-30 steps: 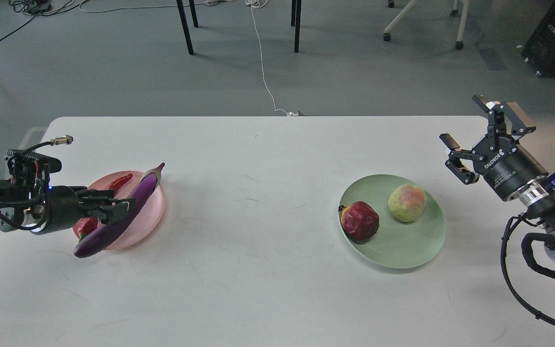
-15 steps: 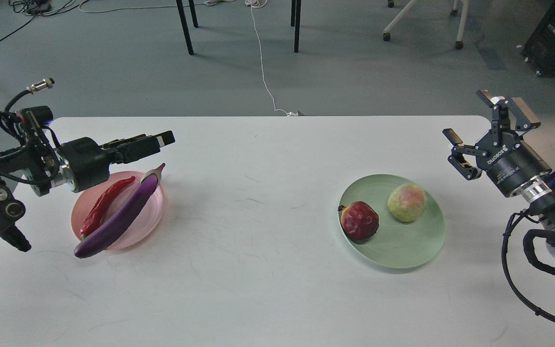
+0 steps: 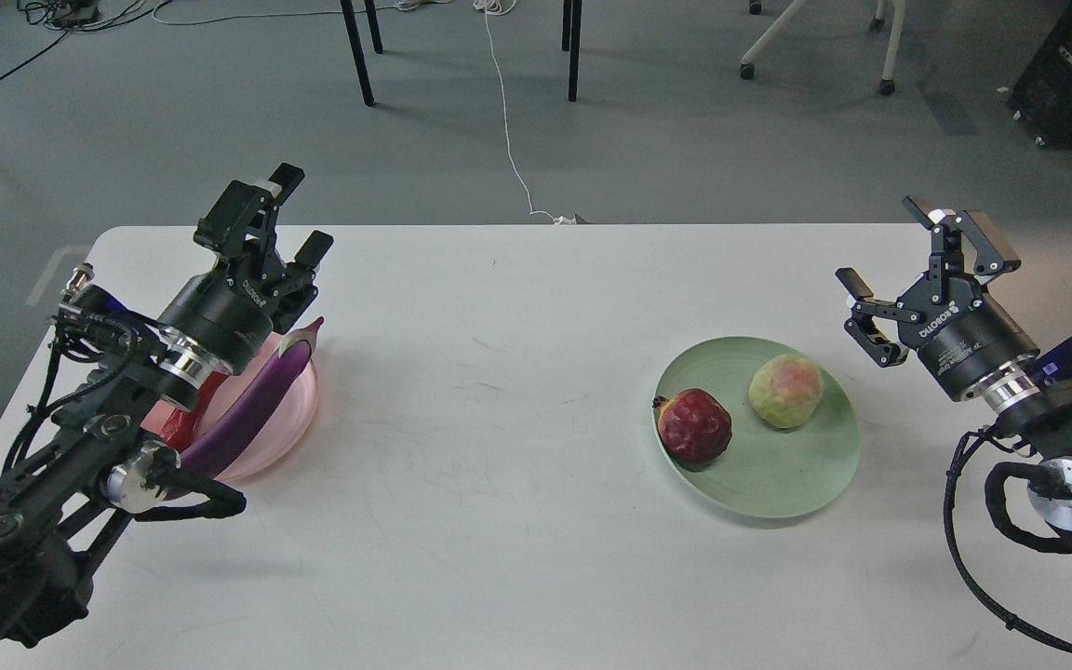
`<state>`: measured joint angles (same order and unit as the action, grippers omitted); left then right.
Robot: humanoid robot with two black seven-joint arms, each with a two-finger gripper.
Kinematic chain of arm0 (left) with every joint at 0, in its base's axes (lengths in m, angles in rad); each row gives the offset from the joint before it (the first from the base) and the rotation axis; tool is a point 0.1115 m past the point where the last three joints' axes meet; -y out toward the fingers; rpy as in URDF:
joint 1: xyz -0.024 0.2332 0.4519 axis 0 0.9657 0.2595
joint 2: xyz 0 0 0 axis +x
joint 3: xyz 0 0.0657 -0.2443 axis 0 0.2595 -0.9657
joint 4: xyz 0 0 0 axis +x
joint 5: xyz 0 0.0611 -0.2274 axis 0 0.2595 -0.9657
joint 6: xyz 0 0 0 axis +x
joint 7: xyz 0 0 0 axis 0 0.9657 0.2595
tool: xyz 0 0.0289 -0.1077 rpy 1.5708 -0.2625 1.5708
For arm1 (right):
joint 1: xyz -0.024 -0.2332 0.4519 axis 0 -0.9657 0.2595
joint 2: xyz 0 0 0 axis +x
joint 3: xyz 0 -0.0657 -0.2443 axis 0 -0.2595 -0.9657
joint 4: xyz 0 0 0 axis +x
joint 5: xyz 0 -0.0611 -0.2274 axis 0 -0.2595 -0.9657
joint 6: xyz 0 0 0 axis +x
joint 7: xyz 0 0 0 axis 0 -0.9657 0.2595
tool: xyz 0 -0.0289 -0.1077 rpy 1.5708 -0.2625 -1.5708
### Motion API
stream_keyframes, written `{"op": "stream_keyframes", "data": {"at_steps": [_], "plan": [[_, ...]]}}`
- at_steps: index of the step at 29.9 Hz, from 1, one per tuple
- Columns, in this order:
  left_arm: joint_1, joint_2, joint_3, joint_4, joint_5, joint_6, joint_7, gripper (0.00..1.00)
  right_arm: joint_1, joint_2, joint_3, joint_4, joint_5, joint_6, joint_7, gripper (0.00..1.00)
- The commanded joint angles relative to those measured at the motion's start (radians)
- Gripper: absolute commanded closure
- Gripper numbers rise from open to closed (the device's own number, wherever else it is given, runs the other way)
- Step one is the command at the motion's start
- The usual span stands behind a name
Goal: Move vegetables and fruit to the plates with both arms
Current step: 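Open the left gripper and raise it away from the plate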
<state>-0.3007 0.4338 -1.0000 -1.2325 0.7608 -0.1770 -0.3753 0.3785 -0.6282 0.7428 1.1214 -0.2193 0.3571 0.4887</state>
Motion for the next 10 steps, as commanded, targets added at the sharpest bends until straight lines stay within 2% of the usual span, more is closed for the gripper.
{"op": "stream_keyframes", "data": {"at_steps": [1, 2, 4, 10], "plan": [[0.035, -0.030, -0.080, 0.063, -0.106, -0.134, 0.102, 0.01, -0.023, 0.039, 0.003, 0.000, 0.000, -0.003, 0.000, 0.01], [0.043, -0.041, -0.107, 0.094, -0.127, -0.197, 0.134, 0.01, -0.030, 0.050, 0.009, -0.002, 0.000, -0.003, 0.000, 0.01], [0.046, -0.049, -0.129, 0.128, -0.133, -0.257, 0.150, 0.01, -0.043, 0.064, 0.024, -0.006, -0.002, -0.003, 0.000, 0.01], [0.075, -0.050, -0.132, 0.136, -0.133, -0.266, 0.151, 0.01, -0.081, 0.076, 0.107, -0.003, -0.002, 0.000, 0.000, 0.01]]}}
